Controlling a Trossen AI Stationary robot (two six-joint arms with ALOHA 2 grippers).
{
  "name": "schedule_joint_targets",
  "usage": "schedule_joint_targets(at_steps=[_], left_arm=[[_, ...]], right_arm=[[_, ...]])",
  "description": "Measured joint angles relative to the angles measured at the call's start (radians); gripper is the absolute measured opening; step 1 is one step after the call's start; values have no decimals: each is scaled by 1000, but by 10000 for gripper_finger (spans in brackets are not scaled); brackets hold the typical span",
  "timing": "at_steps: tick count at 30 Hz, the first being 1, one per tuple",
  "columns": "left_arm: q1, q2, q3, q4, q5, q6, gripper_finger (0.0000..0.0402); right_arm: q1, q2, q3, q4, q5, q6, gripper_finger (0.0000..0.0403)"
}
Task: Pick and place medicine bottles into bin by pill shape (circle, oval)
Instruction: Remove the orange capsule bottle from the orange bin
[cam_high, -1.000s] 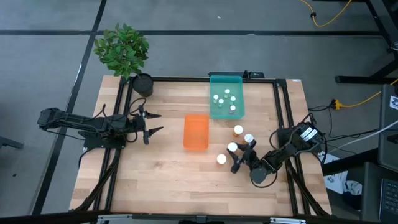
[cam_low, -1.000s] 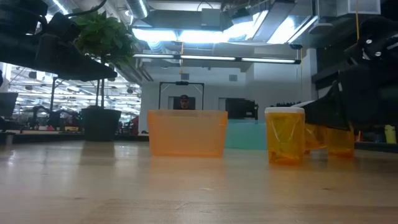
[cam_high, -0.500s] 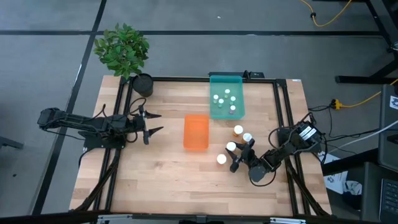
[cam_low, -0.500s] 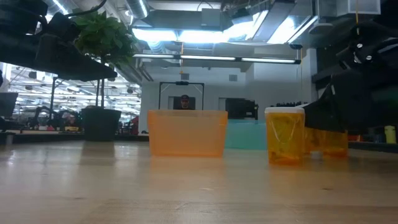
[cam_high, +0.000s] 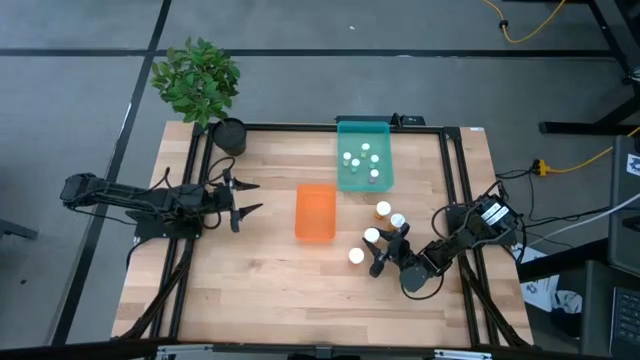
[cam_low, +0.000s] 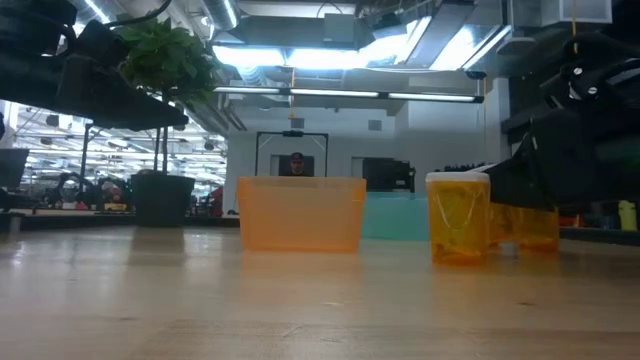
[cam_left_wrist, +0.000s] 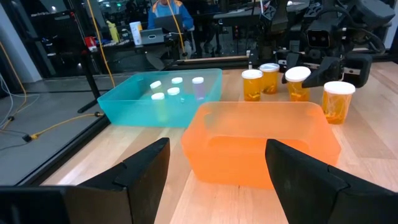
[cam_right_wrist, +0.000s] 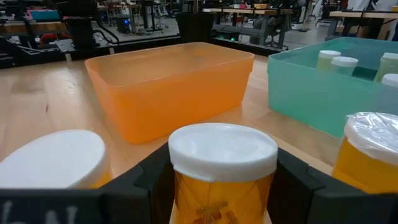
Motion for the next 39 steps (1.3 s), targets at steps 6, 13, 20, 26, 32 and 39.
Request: schedule_joint_targets(at_steps=[6, 13, 20, 26, 32, 39], left_arm=[[0, 0, 0, 0, 0, 0, 257], [0, 0, 0, 0, 0, 0, 257], [0, 0, 0, 0, 0, 0, 257], [0, 0, 0, 0, 0, 0, 257], [0, 0, 0, 0, 0, 0, 257], [0, 0, 0, 0, 0, 0, 257]], right_arm=[[0, 0, 0, 0, 1, -4, 193], [0, 0, 3, 0, -5, 3, 193], [0, 0, 23, -23, -8, 0, 193], [0, 0, 22, -34, -8, 2, 193], [0, 0, 22, -34, -8, 3, 200], [0, 0, 22, -36, -7, 5, 221]])
